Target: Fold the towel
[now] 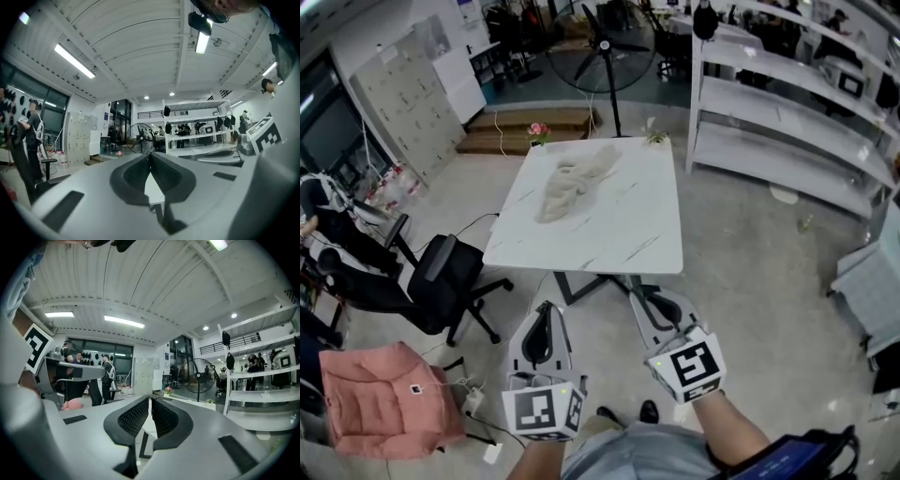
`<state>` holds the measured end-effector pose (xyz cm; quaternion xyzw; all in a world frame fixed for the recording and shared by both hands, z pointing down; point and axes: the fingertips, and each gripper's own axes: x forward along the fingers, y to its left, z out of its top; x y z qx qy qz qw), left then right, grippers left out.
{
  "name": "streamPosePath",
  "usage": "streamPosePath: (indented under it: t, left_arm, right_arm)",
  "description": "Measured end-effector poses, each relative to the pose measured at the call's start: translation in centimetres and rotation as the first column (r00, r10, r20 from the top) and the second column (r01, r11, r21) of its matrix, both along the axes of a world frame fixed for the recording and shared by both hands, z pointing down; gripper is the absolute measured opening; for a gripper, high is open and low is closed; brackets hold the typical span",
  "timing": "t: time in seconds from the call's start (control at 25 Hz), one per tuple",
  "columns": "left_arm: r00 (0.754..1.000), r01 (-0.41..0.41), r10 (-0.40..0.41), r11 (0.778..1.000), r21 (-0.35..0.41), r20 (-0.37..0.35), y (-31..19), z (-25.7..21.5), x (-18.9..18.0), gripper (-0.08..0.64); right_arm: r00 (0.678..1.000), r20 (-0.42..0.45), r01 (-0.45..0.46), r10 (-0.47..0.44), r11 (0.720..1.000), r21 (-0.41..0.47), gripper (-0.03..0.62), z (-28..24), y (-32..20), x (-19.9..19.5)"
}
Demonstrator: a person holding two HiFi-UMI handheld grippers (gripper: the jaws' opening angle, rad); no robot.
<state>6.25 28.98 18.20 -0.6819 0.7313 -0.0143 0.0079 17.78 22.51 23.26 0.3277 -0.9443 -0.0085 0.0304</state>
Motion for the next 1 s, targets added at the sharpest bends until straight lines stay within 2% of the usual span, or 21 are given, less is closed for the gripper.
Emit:
streamPosePath:
  t: [0.28, 0.48, 0.8, 1.0]
  left_arm:
    - [0.999, 0.029, -0.029, 1.0, -0.011, -0.017, -1.7, 1.3, -1.6, 0.008]
    - [0.998, 0.042, -0.042, 0.999, -0.004, -0.042, -4.5, 2.3, -5.4, 0.008]
    - [0.995, 0.019, -0.024, 0.998, -0.058, -0.096, -14.6, 6.4, -14.3, 0.008]
    - [0.994, -0.034, 0.026, 0.997, -0.072, -0.105, -21.2, 7.4, -19.6, 0.008]
  right_arm:
    - [0.999, -0.015, 0.033, -0.033, 0.999, -0.006, 0.034, 0.9, -2.2, -2.0]
    - [0.999, -0.039, 0.037, -0.037, 0.999, -0.007, 0.034, 1.8, -5.2, -5.3]
    - [0.995, -0.097, 0.0, -0.003, 0.999, -0.034, 0.032, 4.6, -15.0, -12.9]
    - [0.992, -0.116, -0.053, 0.046, 0.997, -0.052, 0.03, 5.2, -21.5, -18.1]
